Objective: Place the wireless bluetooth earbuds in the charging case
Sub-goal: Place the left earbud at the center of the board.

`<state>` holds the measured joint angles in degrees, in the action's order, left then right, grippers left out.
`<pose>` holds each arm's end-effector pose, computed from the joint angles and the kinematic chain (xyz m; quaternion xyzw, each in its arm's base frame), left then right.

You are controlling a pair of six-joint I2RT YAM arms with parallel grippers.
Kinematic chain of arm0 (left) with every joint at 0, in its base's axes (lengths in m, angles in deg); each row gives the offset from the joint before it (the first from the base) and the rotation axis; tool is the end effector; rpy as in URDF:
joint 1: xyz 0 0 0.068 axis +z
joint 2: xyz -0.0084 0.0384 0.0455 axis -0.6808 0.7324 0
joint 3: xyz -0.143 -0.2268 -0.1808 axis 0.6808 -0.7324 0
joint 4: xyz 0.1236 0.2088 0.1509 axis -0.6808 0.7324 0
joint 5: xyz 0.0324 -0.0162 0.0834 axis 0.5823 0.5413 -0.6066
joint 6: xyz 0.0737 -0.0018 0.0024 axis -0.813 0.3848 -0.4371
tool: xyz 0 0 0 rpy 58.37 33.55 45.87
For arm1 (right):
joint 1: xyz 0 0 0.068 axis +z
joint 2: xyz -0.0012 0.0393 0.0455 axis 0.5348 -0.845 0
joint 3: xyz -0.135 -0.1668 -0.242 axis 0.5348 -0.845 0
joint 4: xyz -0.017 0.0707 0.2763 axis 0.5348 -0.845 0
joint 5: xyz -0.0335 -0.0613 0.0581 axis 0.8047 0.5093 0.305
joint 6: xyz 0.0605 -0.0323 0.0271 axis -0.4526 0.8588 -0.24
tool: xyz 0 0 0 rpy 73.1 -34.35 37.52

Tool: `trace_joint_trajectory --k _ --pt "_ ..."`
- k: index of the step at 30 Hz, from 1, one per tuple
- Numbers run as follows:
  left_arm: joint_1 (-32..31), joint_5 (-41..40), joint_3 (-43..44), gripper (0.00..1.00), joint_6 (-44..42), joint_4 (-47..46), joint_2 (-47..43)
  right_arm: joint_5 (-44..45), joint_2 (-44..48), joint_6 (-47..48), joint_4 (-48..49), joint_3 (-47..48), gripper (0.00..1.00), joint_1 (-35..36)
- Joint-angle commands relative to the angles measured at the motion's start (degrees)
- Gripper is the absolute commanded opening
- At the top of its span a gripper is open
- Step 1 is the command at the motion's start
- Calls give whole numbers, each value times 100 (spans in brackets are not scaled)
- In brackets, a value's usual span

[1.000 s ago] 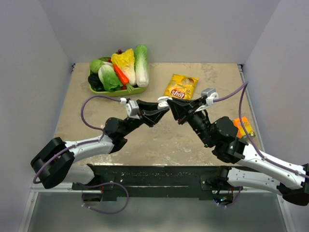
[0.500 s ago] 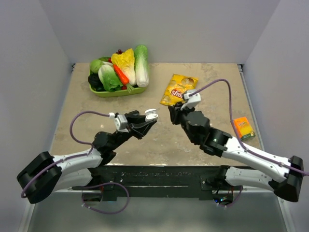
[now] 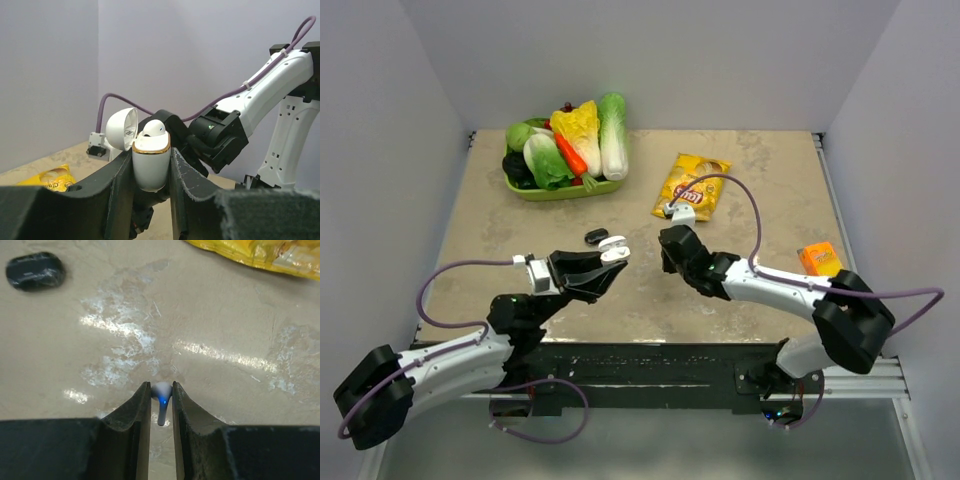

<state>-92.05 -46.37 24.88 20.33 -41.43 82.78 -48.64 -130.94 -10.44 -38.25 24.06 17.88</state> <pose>0.1017 -0.1345 0.3105 0.2057 0.4089 -0.5113 0.7274 0.2328 0.2362 0.2447 -0.0698 0.8753 0.1097 0.4658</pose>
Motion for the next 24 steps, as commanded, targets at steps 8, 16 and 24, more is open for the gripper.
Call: trace_joint_trajectory --k 8,16,24 --pt "-122 -141 -235 0 113 -2710 -200 -637 -1131 -178 287 37 0 -425" --pt "-139 -149 -314 0 165 -2701 -209 -918 -1580 -108 252 151 0 -513" --pt "-139 -158 -332 0 165 -2701 -200 -1059 -1633 -29 68 239 27 -504"
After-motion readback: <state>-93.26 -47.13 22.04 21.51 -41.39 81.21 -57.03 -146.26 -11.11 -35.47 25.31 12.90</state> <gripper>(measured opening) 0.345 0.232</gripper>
